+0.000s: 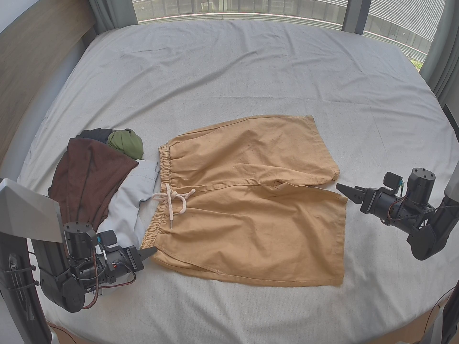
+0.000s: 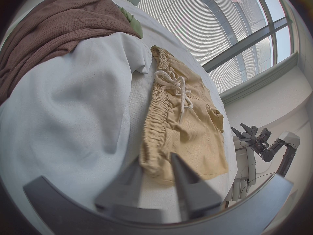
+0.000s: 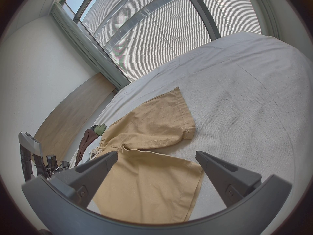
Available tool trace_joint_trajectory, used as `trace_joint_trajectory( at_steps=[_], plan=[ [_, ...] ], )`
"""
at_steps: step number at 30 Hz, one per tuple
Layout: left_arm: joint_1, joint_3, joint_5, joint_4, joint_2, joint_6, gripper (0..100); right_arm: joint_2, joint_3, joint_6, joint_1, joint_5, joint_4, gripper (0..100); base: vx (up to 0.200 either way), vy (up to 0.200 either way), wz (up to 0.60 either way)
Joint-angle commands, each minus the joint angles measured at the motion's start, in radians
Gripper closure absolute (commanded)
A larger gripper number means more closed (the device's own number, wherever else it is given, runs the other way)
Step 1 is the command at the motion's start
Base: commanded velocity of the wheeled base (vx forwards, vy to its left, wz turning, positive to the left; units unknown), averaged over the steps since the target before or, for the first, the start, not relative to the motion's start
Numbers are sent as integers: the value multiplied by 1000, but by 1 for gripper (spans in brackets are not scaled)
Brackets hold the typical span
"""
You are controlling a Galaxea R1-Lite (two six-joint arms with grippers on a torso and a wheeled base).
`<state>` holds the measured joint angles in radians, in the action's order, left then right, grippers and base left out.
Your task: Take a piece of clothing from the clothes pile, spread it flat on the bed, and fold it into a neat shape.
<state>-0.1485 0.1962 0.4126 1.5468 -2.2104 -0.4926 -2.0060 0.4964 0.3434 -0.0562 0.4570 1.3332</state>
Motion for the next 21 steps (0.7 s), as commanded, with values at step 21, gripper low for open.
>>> trace_joint_trajectory(
  at_steps=[21],
  plan=[
    [-8, 0, 0, 1, 3, 5, 100, -63, -279, -244, -19, 5, -23, 0, 0, 0, 0]
  ],
)
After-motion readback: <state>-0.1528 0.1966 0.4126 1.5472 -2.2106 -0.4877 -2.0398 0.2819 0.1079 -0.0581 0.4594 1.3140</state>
